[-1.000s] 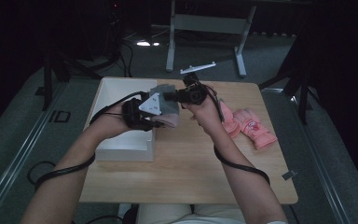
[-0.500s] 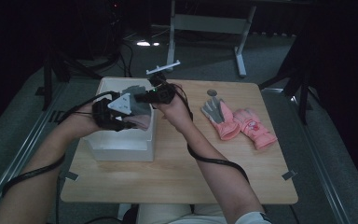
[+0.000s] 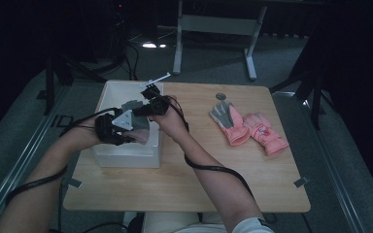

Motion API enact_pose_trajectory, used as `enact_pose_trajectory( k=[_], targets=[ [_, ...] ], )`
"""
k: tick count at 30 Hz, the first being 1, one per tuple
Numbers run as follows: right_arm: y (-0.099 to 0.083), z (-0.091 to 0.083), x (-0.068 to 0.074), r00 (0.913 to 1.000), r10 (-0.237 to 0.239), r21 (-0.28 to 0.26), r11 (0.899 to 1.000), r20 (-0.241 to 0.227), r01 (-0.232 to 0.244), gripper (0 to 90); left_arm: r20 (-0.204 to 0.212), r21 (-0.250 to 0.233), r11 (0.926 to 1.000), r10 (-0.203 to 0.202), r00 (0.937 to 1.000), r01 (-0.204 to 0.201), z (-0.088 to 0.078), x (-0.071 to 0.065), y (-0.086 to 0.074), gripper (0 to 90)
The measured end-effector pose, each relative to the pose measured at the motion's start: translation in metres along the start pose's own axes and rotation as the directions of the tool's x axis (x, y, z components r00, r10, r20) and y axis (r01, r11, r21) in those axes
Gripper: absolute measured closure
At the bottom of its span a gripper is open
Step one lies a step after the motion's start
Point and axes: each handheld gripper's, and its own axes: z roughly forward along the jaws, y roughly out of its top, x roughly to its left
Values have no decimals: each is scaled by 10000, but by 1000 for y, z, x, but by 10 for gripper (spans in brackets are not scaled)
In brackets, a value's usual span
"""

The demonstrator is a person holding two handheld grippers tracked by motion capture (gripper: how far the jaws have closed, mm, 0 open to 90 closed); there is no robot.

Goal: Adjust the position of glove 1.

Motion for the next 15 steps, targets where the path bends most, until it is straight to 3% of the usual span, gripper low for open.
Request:
enact_pose_trajectory(
  k=[6, 14, 15],
  targets=[
    [-2, 19, -8, 9988, -115, 620, 9980, 467, 86, 740, -14, 632, 9968, 493, 9988, -491, 19, 5, -1, 685],
    [1, 28, -11, 9942, -229, 971, 9952, 1053, 126, 717, 5, 784, 9962, 391, 9992, -391, 31, 12, 0, 685],
    [0, 32, -14, 9876, -292, 1025, 9946, 1540, 134, 662, 100, 841, 9962, 214, 9997, -221, 35, 15, 0, 685]
  ],
)
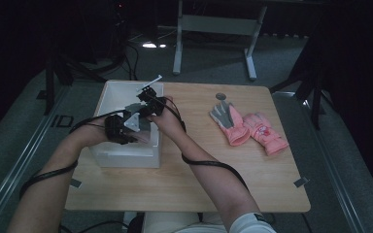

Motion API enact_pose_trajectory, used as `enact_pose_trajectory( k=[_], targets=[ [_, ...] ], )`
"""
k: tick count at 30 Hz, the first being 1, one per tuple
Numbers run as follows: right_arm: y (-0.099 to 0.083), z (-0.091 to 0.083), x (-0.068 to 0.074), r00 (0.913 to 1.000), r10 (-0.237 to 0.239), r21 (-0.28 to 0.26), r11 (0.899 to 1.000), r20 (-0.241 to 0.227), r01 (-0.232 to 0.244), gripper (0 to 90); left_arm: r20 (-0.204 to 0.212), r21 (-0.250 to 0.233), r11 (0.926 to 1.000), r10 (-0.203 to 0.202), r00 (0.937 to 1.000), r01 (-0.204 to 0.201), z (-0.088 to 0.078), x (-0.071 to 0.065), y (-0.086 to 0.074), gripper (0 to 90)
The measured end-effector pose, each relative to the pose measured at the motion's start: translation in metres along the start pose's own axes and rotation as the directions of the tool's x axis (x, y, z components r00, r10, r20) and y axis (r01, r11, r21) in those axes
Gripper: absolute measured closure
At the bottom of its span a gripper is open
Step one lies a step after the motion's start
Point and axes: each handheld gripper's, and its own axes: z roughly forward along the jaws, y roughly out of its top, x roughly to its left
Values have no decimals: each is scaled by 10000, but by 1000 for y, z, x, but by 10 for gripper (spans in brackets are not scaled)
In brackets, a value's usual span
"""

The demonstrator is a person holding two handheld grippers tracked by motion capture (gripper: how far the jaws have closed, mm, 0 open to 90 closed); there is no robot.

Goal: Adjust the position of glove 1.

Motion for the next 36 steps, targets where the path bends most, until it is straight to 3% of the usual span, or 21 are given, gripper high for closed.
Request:
enact_pose_trajectory(
  k=[3, 4, 5, 6, 7, 8, 12, 16, 19, 21, 22, 25, 26, 27, 28, 31, 32, 33, 34, 35, 36],
  targets=[
    [-1, 0, -3, 9998, 202, -172, 9996, 4, -201, 638, 73, 354, 9993, -75, 9999, 72, 9, 3, 1, 684],
    [-1, -4, -6, 9992, 211, -390, 9990, 327, -198, 605, 286, 674, 9976, -201, 9994, 181, 21, 5, 1, 683],
    [-1, -4, -6, 9992, 211, -390, 9990, 327, -198, 605, 286, 674, 9976, -201, 9994, 181, 21, 5, 1, 682],
    [-2, -9, -10, 9992, 285, -502, 9984, 285, -271, 590, 702, 1152, 9933, -220, 9973, 138, 33, 5, 2, 682],
    [-2, -9, -10, 9992, 285, -502, 9984, 285, -271, 590, 702, 1152, 9933, -220, 9973, 138, 33, 5, 2, 680],
    [-4, -14, -13, 9989, 396, -632, 9973, 244, -380, 576, 785, 1574, 9875, -50, 9969, -74, 43, 3, 4, 680],
    [-9, -28, -22, 9981, 614, -975, 9934, 43, -607, 575, 899, 1910, 9816, -156, 9958, -19, 50, 4, 6, 659],
    [-11, -42, -28, 9978, 668, -1268, 9897, -37, -668, 567, 969, 2023, 9791, -398, 9945, 195, 47, 6, 9, 602],
    [-16, -63, -34, 9982, 588, -1587, 9855, -124, -600, 540, 832, 1638, 9847, -742, 9938, 598, 38, 4, 9, 492],
    [-18, -69, -35, 9979, 621, -1672, 9838, -199, -646, 539, 729, 1567, 9856, -764, 9944, 642, 34, 5, 9, 458],
    [-24, -79, -38, 9981, 570, -1834, 9812, -244, -605, 538, 532, 1290, 9880, -925, 9943, 850, 27, 5, 10, 419],
    [-32, -87, -40, 9978, 535, -1922, 9795, -384, -599, 538, 334, 1036, 9883, -1161, 9927, 1121, 18, 5, 11, 414],
    [-41, -95, -41, 9986, 366, -2019, 9784, -388, -437, 538, 355, 491, 9890, -1417, 9893, 1399, 9, 4, 13, 414],
    [-44, -99, -42, 9986, 336, -2085, 9771, -415, -415, 537, 355, 491, 9890, -1417, 9893, 1399, 9, 4, 13, 414],
    [-48, -103, -43, 9981, 368, -2146, 9756, -494, -466, 537, 230, 267, 9868, -1603, 9868, 1596, 0, 3, 16, 414],
    [-56, -111, -45, 9977, 361, -2297, 9721, -570, -483, 536, 124, 66, 9864, -1640, 9864, 1639, -9, 2, 19, 411],
    [-63, -119, -47, 9977, 291, -2367, 9706, -611, -428, 536, 84, -317, 9842, -1743, 9847, 1744, -17, 1, 24, 412],
    [-63, -119, -47, 9977, 291, -2367, 9706, -611, -428, 536, 84, -317, 9842, -1743, 9847, 1744, -17, 1, 24, 412],
    [-70, -125, -49, 9985, 226, -2380, 9707, -501, -339, 536, 128, -744, 9807, -1804, 9835, 1809, -25, 1, 31, 413],
    [-70, -125, -49, 9985, 226, -2380, 9707, -501, -339, 536, 128, -744, 9807, -1804, 9835, 1809, -25, 1, 31, 413],
    [-77, -132, -53, 9987, 255, -2424, 9695, -451, -357, 542, 140, -1152, 9764, -1821, 9832, 1825, -32, 0, 40, 414]
  ],
)
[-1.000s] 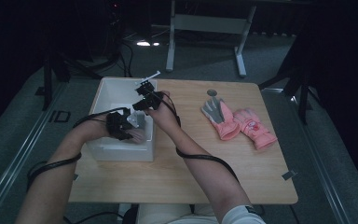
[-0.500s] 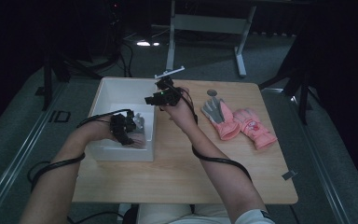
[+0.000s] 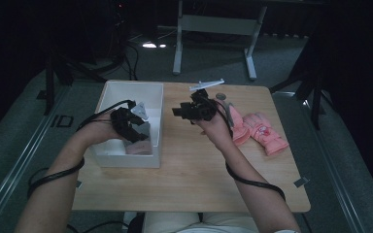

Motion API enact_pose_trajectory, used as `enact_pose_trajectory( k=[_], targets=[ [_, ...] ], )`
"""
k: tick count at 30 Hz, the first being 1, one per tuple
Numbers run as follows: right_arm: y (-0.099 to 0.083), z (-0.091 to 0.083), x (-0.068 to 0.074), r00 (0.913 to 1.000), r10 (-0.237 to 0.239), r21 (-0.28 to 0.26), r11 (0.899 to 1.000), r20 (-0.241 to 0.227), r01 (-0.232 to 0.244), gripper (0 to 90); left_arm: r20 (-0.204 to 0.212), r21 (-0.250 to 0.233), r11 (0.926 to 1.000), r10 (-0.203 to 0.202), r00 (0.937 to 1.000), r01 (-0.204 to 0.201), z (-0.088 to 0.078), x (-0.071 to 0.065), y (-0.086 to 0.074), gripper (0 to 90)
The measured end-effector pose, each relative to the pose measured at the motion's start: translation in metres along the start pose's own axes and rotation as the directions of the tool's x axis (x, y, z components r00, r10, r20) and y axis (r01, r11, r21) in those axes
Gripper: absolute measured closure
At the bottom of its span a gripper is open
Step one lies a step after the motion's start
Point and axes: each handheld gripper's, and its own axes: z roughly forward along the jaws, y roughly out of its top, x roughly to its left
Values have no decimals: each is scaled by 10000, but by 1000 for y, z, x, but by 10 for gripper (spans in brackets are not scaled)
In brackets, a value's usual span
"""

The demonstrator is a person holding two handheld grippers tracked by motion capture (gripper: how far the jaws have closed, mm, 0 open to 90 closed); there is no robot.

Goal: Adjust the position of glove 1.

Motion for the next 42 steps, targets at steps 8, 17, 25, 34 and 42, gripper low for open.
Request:
enact_pose_trajectory(
  k=[8, 17, 25, 34, 42],
  targets=[
    [-17, -23, -12, 9997, -20, -29, 10000, 248, 21, 547, 215, -1002, 9950, 49, 9998, -27, -1, -13, 35, 441],
    [-42, -55, -36, 9976, -146, -146, 9998, 679, 157, 546, 201, -1040, 9945, 105, 9997, -83, 19, -34, 76, 465],
    [-62, -75, -65, 9946, 219, -196, 9996, 1018, -200, 558, 202, -1038, 9946, -28, 9998, 49, 38, -52, 95, 422],
    [-84, -94, -87, 9891, 250, -44, 9997, 1451, -246, 564, 516, -1350, 9901, -321, 9982, 388, 58, -73, 104, 249],
    [-100, -100, -99, 9865, 318, 122, 9993, 1605, -342, 572, 1307, -1513, 9878, -166, 9913, 365, 76, -94, 102, 82]
  ],
)
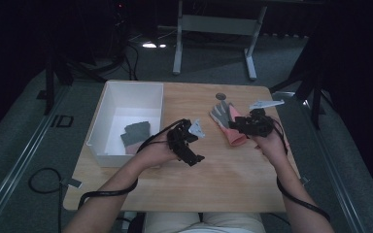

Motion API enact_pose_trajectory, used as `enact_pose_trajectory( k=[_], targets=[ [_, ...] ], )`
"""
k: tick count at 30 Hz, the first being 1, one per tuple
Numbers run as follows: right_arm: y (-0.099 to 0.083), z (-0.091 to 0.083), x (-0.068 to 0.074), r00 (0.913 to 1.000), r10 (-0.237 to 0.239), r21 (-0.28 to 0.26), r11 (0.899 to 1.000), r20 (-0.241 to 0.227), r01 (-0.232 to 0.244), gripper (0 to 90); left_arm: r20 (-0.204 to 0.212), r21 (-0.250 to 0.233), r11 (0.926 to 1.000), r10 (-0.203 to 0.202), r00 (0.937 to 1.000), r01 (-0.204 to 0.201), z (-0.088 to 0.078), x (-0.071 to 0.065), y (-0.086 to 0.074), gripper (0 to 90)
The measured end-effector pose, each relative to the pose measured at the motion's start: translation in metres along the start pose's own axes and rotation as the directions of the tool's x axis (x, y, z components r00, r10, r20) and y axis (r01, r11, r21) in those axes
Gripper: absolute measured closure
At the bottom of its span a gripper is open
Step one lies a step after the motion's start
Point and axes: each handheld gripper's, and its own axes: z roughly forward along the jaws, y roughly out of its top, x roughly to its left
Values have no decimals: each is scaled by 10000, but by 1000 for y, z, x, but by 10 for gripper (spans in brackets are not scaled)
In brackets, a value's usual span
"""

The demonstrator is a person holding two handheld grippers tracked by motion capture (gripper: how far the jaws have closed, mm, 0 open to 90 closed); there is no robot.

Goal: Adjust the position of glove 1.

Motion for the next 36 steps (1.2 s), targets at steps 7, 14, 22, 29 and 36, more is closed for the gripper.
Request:
enact_pose_trajectory(
  k=[7, 14, 22, 29, 36],
  targets=[
    [-13, -1, -14, 9995, 115, 97, 9999, 291, -117, 575, -55, -283, 9988, -412, 9991, 410, 24, -14, -18, 15],
    [-24, 3, -36, 9985, 151, -47, 9999, 523, -149, 599, -86, -484, 9976, -506, 9987, 501, 43, -33, -46, 14],
    [-25, 24, -53, 9953, -176, 629, 9980, 954, 116, 651, -477, -1058, 9908, -898, 9948, 844, 53, -48, -79, 15],
    [-15, 53, -58, 9918, -747, 1310, 9895, 1034, 609, 679, -481, -1555, 9787, -1432, 9885, 1342, 60, -57, -103, 15],
    [-6, 91, -61, 9894, -979, 1801, 9806, 1072, 775, 677, -1105, -2099, 9703, -1458, 9831, 1203, 46, -60, -113, 15]
  ],
)
